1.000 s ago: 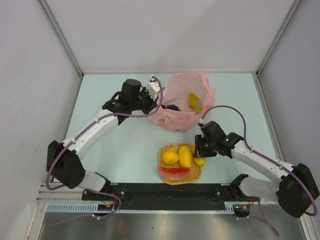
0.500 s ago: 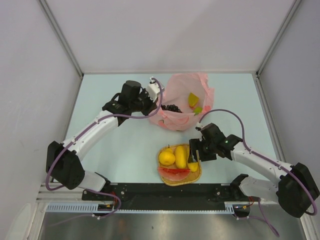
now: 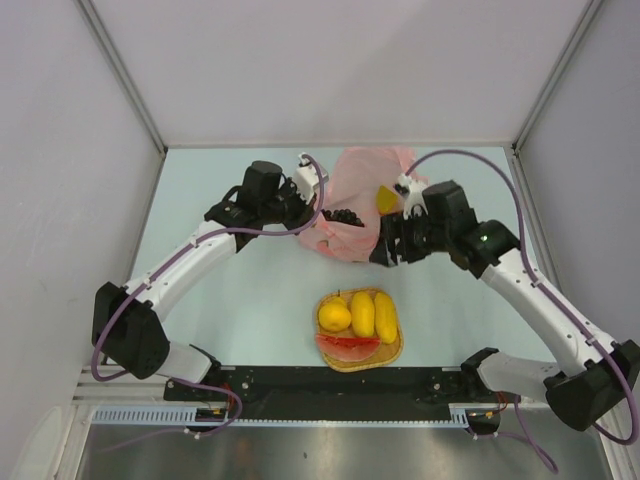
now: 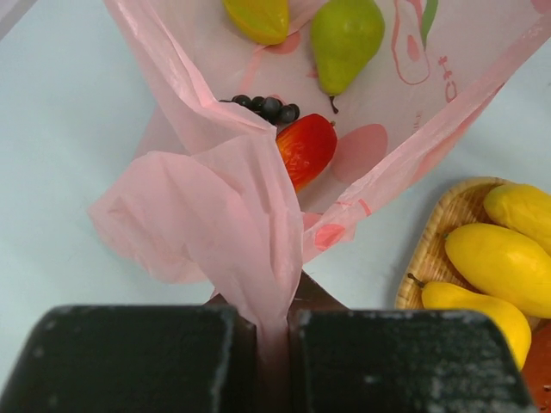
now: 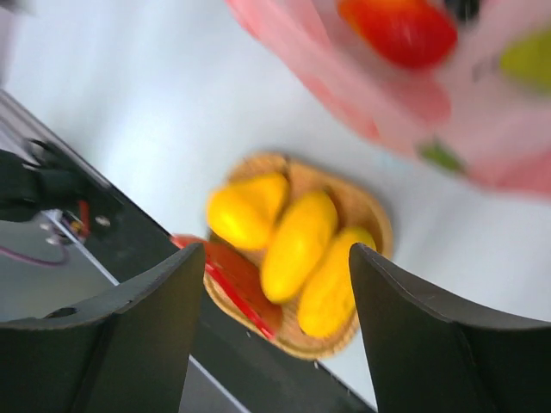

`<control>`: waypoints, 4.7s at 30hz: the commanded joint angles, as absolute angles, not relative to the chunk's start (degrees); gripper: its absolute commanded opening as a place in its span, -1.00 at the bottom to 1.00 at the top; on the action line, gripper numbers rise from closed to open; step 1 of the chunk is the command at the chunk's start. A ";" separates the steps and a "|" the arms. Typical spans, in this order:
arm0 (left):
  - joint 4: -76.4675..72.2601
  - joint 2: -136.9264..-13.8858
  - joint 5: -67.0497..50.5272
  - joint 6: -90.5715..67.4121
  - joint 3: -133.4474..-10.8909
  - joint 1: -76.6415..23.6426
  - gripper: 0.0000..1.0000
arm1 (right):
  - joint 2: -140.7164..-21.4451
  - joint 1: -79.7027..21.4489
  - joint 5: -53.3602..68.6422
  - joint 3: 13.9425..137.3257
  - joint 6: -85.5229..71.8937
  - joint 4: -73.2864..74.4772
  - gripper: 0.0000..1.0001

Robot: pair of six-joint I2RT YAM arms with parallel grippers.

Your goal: Take the fake fruits out of the plastic bag

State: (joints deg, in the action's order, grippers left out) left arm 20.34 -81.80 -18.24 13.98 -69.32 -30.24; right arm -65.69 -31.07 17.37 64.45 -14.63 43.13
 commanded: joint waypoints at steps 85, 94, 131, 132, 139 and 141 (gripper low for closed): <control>20.56 -91.58 -30.50 9.67 -76.73 -35.51 -1.00 | -66.34 -21.19 8.35 55.63 21.19 11.19 -0.24; 17.67 -91.14 -28.40 8.44 -74.00 -35.59 -0.99 | -80.23 -18.99 9.67 56.07 26.26 0.81 -0.44; 22.15 -98.26 -22.32 10.46 -85.25 -34.54 -0.99 | -124.87 -18.46 15.83 89.73 41.84 6.06 0.61; 22.06 -98.35 -22.15 10.28 -85.34 -34.45 -0.99 | -125.76 -18.37 15.04 90.78 41.92 6.15 0.54; 21.71 -98.52 -20.39 11.07 -85.87 -34.45 -0.99 | -121.92 -17.14 16.60 94.75 40.34 10.02 -0.17; 21.45 -98.96 -19.52 10.99 -86.22 -34.45 -0.99 | -116.06 -17.14 18.36 91.50 40.95 12.12 -0.23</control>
